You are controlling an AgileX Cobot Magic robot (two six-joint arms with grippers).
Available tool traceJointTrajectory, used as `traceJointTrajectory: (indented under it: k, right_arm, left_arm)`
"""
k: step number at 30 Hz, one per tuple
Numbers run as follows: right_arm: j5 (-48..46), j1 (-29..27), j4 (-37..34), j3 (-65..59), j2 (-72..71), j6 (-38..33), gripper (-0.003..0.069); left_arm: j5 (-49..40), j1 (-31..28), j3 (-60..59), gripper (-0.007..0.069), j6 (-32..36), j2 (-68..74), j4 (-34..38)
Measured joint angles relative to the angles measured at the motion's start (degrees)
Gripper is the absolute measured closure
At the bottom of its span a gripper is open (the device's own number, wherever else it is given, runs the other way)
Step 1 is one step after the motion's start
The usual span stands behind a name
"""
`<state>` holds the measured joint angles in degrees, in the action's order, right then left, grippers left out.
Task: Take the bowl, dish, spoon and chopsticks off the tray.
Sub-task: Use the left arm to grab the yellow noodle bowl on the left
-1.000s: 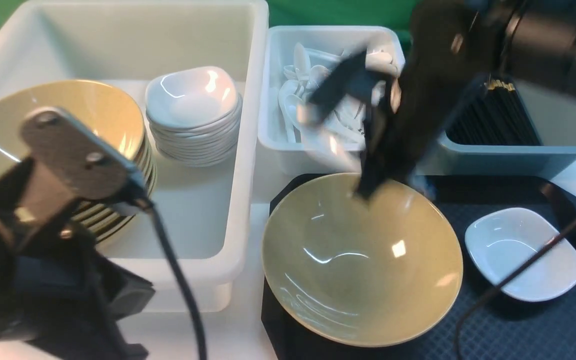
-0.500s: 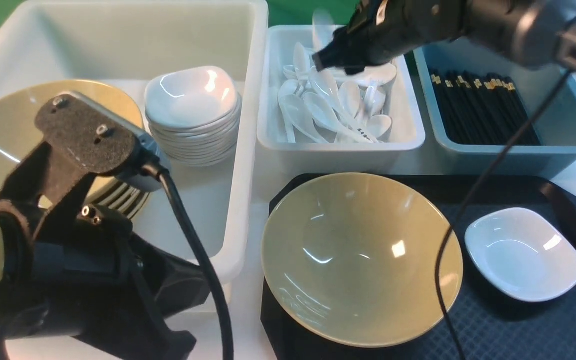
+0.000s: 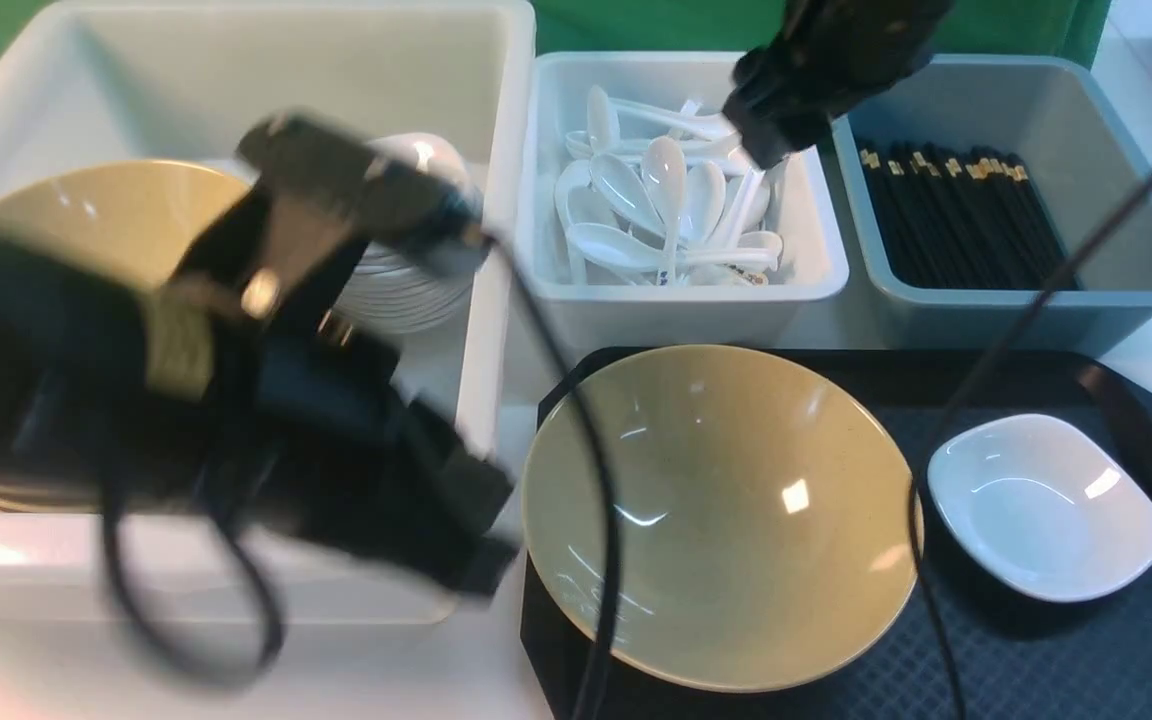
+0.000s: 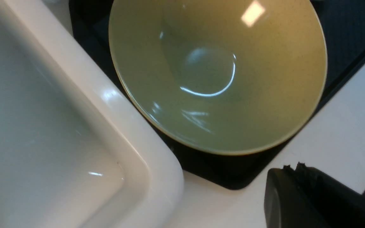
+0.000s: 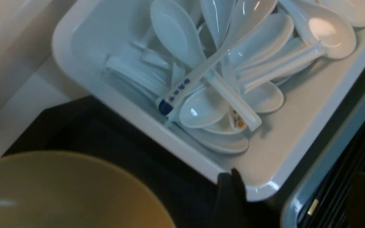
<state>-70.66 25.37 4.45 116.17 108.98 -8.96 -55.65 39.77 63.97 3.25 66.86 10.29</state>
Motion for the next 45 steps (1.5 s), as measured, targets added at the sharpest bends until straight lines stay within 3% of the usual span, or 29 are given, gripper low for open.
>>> traceJointTrajectory:
  k: [6,11,21,26,34,37,40,45]
  right_arm:
    - [-0.64,0.94,-1.63,-15.77,-15.69,-1.07,0.0359]
    - [-0.85,0.94,-1.82,-31.25,-28.60,-1.00,0.0458]
    - [-0.52,0.94,-1.83,-51.96,-50.14,0.27,0.0479]
    - [0.06,0.94,-1.88,-54.81,-55.19,0.27,0.0479]
    - [0.55,0.94,-1.78,-55.29,-56.58,0.32,0.0479]
    - [1.69,0.94,-1.48,-55.41,-56.58,0.32,0.0479]
    - [3.53,0.94,-1.47,-55.41,-56.58,0.32,0.0479]
    - [5.65,0.94,-1.42,-55.41,-56.58,0.32,0.0479]
  left_arm:
    - [-6.96,-5.36,14.33,0.0629,7.35,12.10,-0.01]
    - [-9.22,-4.07,23.86,0.0570,9.20,23.06,-6.29]
    - [-10.11,-3.13,37.85,0.0243,6.70,43.31,-11.32]
    - [-8.95,-3.13,38.63,0.0189,6.26,48.35,-14.74]
    - [-7.58,-3.13,38.73,0.0196,4.94,52.79,-12.76]
    - [-7.64,-3.13,38.99,0.0274,4.94,53.95,-8.85]
    - [-8.25,-3.13,39.04,0.0464,5.22,54.74,-7.85]
    - [-10.46,-3.14,39.25,0.0575,5.05,52.42,-4.49]
